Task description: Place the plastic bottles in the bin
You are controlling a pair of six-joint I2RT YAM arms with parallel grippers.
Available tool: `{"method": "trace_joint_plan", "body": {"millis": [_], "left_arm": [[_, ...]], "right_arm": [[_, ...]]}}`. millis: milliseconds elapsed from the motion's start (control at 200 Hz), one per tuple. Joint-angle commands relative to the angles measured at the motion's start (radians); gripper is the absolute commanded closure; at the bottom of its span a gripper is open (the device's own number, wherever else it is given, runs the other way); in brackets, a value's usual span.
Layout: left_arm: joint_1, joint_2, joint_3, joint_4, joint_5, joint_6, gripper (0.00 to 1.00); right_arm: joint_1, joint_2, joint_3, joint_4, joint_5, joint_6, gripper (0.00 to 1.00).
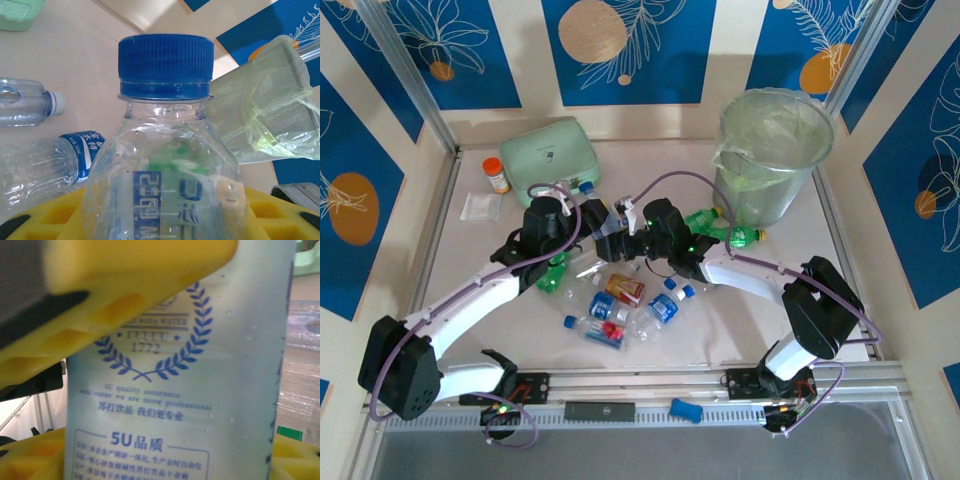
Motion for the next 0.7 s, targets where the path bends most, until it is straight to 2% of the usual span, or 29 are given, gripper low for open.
{"method": "trace_joint_plan", "body": {"millis": [0, 40, 110, 205, 310, 485, 695], "left_arm": [[-0.007, 0.004, -0.005, 0.032, 0.058, -0.015, 0.48], [-0.007, 0.003, -0.005, 0.029, 0.061, -0.013, 0.45], [-0.006, -0.004, -0.002, 0.02, 0.057, -0.006, 0.31], [0.001, -0.03, 0.008, -0.022, 0.025, 0.022, 0.0], [0.041, -0.075, 0.013, -0.086, -0.008, 0.065, 0.0], [0.16, -0.157, -0.03, -0.143, -0.017, 0.09, 0.0], [0.233, -0.249, -0.107, -0.205, -0.089, 0.144, 0.0]], "right_arm": [[-0.007, 0.002, 0.018, 0.032, 0.01, -0.013, 0.44], [-0.007, 0.002, 0.022, 0.026, 0.009, -0.015, 0.46], [-0.008, 0.003, 0.026, 0.019, 0.009, -0.023, 0.47], [-0.01, -0.002, 0.027, 0.003, 0.014, -0.032, 0.48], [-0.02, -0.016, 0.026, -0.033, 0.029, -0.035, 0.48], [-0.067, -0.057, 0.019, -0.086, 0.044, -0.043, 0.49], [-0.154, -0.116, 0.096, -0.238, 0.141, -0.128, 0.5]]}}
